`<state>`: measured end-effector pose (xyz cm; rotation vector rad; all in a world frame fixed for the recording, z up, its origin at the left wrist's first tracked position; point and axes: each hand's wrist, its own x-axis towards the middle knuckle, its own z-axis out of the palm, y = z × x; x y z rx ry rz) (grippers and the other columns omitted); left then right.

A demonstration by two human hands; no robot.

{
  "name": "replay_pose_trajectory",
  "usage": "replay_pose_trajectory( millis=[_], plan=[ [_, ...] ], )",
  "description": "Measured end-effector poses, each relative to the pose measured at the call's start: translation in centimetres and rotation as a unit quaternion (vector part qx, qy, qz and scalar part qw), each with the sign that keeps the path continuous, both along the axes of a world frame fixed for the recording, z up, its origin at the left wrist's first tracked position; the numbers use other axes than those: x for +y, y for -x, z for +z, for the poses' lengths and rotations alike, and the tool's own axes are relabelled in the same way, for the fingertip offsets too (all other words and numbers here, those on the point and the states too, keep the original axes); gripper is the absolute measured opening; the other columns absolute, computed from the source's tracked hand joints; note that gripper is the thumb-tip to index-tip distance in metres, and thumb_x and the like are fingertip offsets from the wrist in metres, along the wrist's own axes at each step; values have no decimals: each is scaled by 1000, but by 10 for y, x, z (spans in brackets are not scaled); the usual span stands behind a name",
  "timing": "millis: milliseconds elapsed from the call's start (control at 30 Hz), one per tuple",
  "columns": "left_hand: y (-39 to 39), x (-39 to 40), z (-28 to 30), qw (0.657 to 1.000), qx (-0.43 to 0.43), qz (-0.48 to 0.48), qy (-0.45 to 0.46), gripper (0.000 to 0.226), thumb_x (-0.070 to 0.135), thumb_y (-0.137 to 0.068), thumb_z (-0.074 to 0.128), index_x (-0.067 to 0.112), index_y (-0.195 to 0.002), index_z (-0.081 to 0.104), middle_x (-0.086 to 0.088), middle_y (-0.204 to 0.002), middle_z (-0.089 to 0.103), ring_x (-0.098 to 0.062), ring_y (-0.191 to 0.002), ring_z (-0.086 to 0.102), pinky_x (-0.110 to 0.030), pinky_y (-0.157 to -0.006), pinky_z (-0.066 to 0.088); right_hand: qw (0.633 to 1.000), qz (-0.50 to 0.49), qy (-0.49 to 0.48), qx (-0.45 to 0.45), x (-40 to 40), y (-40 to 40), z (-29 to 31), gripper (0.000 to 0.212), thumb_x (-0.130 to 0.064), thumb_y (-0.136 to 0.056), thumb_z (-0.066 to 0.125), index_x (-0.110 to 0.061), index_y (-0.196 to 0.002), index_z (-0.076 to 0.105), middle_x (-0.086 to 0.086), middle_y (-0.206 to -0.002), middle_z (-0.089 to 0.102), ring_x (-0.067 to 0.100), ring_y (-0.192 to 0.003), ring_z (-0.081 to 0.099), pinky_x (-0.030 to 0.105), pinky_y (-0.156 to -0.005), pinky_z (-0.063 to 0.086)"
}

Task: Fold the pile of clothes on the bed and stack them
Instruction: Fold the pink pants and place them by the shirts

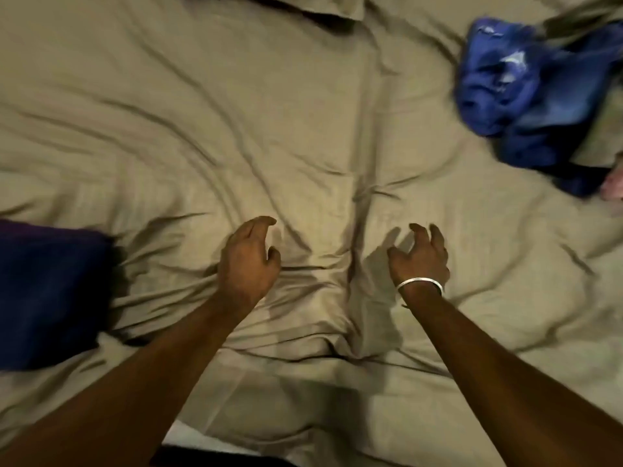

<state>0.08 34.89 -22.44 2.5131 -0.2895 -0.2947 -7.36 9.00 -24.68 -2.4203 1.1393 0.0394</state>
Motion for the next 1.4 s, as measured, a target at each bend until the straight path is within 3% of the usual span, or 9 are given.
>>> replay_pose_trajectory(
  millis=[267, 400, 533, 700, 800, 867, 933, 1100, 1400],
  plan=[
    [28, -246, 7, 988, 94, -118, 12, 43, 28, -83, 66, 30, -126, 61, -4, -125, 61, -26, -107, 61, -36, -90, 51, 954, 48, -76, 286, -203, 100, -15, 98, -94, -57, 52, -74, -135, -4, 2, -164, -9, 38, -149, -2, 69, -111, 15],
    [31, -338, -11, 967, 138, -179, -119, 107, 52, -69, 78, 52, -150, 8, 3, -163, 13, -31, -143, 30, -48, -111, 34, 941, 101, -130, 295, -218, 92, -18, 95, -84, -66, 58, -69, -139, -2, 6, -162, -18, 38, -149, -6, 67, -114, 9],
    [41, -401, -38, 943, 204, -160, -207, 142, 57, -52, 88, 66, -133, -29, 13, -159, -26, -56, -143, -3, -73, -105, 22, 938, 142, -133, 288, -244, 101, -25, 91, -84, -70, 53, -71, -137, -6, 11, -163, -11, 36, -150, -4, 52, -120, 9],
    [42, -411, -52, 938, 196, -146, -246, 141, 56, -56, 88, 64, -135, -29, 12, -156, -35, -63, -138, -10, -77, -104, 17, 958, 175, -167, 156, -278, 96, -26, 73, -57, -75, 65, -52, -142, 36, 10, -143, 44, 32, -131, 41, 30, -108, 34],
    [41, -419, -58, 936, 202, -134, -255, 142, 52, -55, 90, 68, -133, -28, 13, -155, -35, -63, -138, -9, -76, -102, 20, 990, -58, -94, -87, -343, 75, -7, 33, -27, -84, 67, -14, -114, 63, 12, -112, 65, 33, -106, 59, 28, -85, 40],
    [43, -419, -61, 935, 190, -127, -270, 142, 49, -56, 91, 70, -131, -28, 14, -156, -33, -63, -138, -8, -76, -102, 22, 968, -175, -21, -178, -389, 50, 6, 55, -22, -79, 76, -5, -126, 54, 19, -125, 57, 34, -114, 54, 32, -93, 38],
    [47, -421, -64, 936, 177, -119, -280, 139, 43, -60, 90, 70, -132, -26, 13, -157, -30, -64, -138, -6, -76, -102, 22, 962, -178, -63, -198, -426, 22, 14, 86, -24, -71, 84, -4, -143, 41, 18, -137, 52, 30, -124, 50, 32, -103, 38],
    [50, -424, -66, 937, 151, -118, -292, 136, 39, -63, 90, 70, -133, -22, 13, -159, -23, -66, -137, -4, -78, -100, 23, 982, -79, -39, -169, -432, 8, 18, 38, -13, -93, 53, -9, -131, 52, 18, -110, 67, 38, -100, 61, 31, -73, 37],
    [48, -424, -63, 929, 151, -129, -313, 133, 50, -63, 87, 71, -130, -26, 15, -157, -31, -63, -139, -3, -75, -105, 22, 964, -82, -172, -186, -263, 166, -2, 55, -32, -85, 48, -16, -137, 50, 9, -70, 61, 34, -62, 59, 41, -61, 49]
  ],
)
